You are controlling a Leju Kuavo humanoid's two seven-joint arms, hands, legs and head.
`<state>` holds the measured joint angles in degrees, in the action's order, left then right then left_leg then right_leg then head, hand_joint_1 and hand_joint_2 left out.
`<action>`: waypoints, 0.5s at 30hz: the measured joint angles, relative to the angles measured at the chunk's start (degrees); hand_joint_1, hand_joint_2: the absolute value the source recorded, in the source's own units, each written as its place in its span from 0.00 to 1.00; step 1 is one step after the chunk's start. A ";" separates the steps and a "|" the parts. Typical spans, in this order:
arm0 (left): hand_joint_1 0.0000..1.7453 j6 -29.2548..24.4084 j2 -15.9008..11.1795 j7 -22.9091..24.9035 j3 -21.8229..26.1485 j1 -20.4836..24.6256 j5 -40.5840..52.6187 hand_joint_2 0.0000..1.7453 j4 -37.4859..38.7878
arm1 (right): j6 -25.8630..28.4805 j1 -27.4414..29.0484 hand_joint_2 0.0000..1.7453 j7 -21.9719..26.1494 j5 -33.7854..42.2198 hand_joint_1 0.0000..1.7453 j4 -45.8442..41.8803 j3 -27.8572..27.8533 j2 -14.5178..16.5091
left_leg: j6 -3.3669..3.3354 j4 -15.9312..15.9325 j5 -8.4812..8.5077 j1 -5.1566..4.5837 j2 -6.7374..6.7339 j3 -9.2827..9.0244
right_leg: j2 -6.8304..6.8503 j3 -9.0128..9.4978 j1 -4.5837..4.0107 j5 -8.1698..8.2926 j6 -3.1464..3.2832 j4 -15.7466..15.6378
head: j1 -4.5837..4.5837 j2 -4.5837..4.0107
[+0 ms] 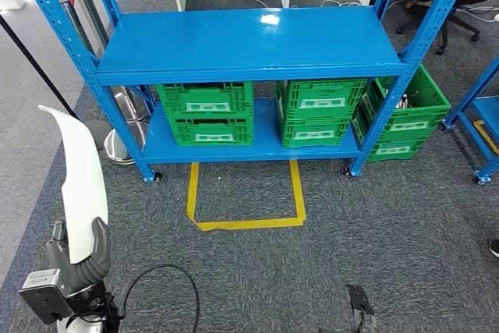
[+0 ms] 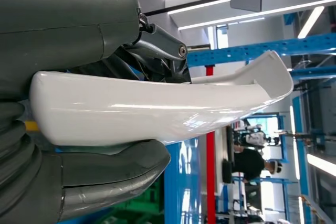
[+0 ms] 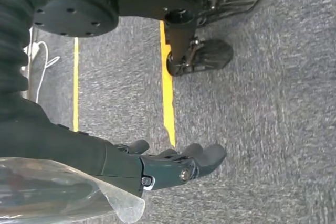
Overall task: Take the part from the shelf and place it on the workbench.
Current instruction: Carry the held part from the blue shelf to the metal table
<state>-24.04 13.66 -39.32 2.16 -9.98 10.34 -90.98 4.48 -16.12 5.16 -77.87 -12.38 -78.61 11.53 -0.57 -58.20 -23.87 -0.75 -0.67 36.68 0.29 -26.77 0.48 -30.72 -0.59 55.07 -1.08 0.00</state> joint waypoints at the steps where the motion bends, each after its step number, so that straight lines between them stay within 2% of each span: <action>1: 1.00 0.00 -0.11 0.00 0.00 0.00 -0.01 1.00 0.05 | 0.00 -0.03 1.00 -0.02 0.06 0.00 0.02 0.00 0.00 | 0.44 -1.83 -2.25 0.14 0.12 0.53 | 0.10 -0.52 0.11 0.66 0.46 -0.08 | 0.12 0.00; 3: 1.00 0.03 -0.32 0.00 0.00 0.06 -0.03 1.00 0.25 | -0.01 -0.09 1.00 -0.01 0.14 0.00 0.03 0.01 -0.01 | 1.17 -8.56 -8.09 0.50 0.24 1.95 | 0.15 -1.83 0.11 1.89 0.97 0.09 | 0.32 0.00; 4: 1.00 0.05 -0.41 0.00 0.00 0.10 -0.04 1.00 0.38 | -0.01 -0.07 1.00 -0.01 0.19 0.00 0.03 0.02 -0.01 | 1.39 -12.20 -10.00 0.63 0.24 2.52 | 0.15 -2.71 0.10 2.48 0.97 0.28 | 0.36 0.00; 5: 1.00 0.08 -0.48 0.00 -0.01 0.14 -0.06 1.00 0.53 | -0.01 -0.04 1.00 -0.01 0.25 0.00 0.03 0.03 -0.01 | 1.51 -14.69 -10.64 0.72 0.24 2.56 | 0.16 -3.67 0.09 3.04 0.95 0.55 | 0.34 0.00; 6: 1.00 0.10 -0.55 0.00 -0.04 0.20 -0.08 1.00 0.68 | 0.01 -0.01 1.00 -0.01 0.38 0.00 0.03 0.07 -0.01 | 1.53 -15.35 -10.03 0.78 0.24 1.82 | 0.18 -4.69 0.09 3.53 0.90 0.85 | 0.36 0.00; 7: 1.00 0.11 -0.61 0.00 -0.10 0.32 -0.09 1.00 0.82 | 0.02 0.01 1.00 -0.04 0.55 0.00 0.03 0.12 -0.01 | 1.44 -13.85 -8.56 0.81 0.24 0.17 | 0.18 -5.64 0.09 3.98 0.80 1.14 | 0.37 0.00; 8: 1.00 0.11 -0.66 -0.01 -0.20 0.49 -0.10 1.00 0.93 | 0.02 0.02 1.00 -0.08 0.75 0.00 0.03 0.19 -0.01 | 1.24 -10.63 -6.90 0.80 0.19 -2.23 | 0.21 -6.45 0.09 4.38 0.68 1.40 | 0.37 0.00; 9: 1.00 0.11 -0.72 -0.02 -0.34 0.76 -0.10 1.00 1.04 | 0.03 0.03 1.00 -0.14 0.99 0.00 0.04 0.30 -0.01 | 0.94 -6.43 -5.94 0.67 -0.02 -4.92 | 0.29 -7.11 0.01 4.75 0.47 1.63 | 0.38 0.00; 10: 1.00 0.11 -0.76 -0.03 -0.49 1.08 -0.10 1.00 1.12 | 0.03 0.05 1.00 -0.23 1.19 0.00 0.04 0.42 -0.01 | 0.58 -2.47 -5.66 0.51 -0.21 -7.29 | 0.43 -7.57 -0.05 5.12 0.19 1.78 | 0.35 0.00; 11: 1.00 0.11 -0.81 -0.05 -0.67 1.39 -0.10 1.00 1.21 | 0.02 0.07 1.00 -0.32 1.39 0.00 0.05 0.52 -0.02 | 0.26 0.40 -5.84 0.31 -0.35 -8.83 | 0.63 -7.91 -0.06 5.48 -0.15 1.83 | 0.33 0.00; 13: 1.00 0.10 -0.89 -0.07 -0.91 1.81 -0.09 1.00 1.40 | -0.01 0.11 1.00 -0.51 1.75 0.00 0.05 0.66 -0.03 | -0.34 2.69 -6.16 0.06 -0.19 -9.52 | 1.15 -8.33 0.02 6.23 -0.94 1.68 | 0.31 0.00; 15: 1.00 0.09 -1.00 -0.07 -1.07 1.97 -0.09 1.00 1.66 | -0.06 0.10 1.00 -0.63 2.27 0.00 0.05 0.81 -0.09 | -1.03 3.20 -5.36 0.26 0.17 -9.06 | 1.14 -9.08 0.11 5.71 -1.59 2.17 | 0.27 0.00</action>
<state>-23.95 12.66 -39.39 1.09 -8.01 10.26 -89.32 4.42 -16.02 4.54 -75.60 -12.33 -77.79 11.44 -1.59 -55.00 -29.24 -0.49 -0.50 27.62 1.43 -35.86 0.59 -25.01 -2.18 57.24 -0.81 0.00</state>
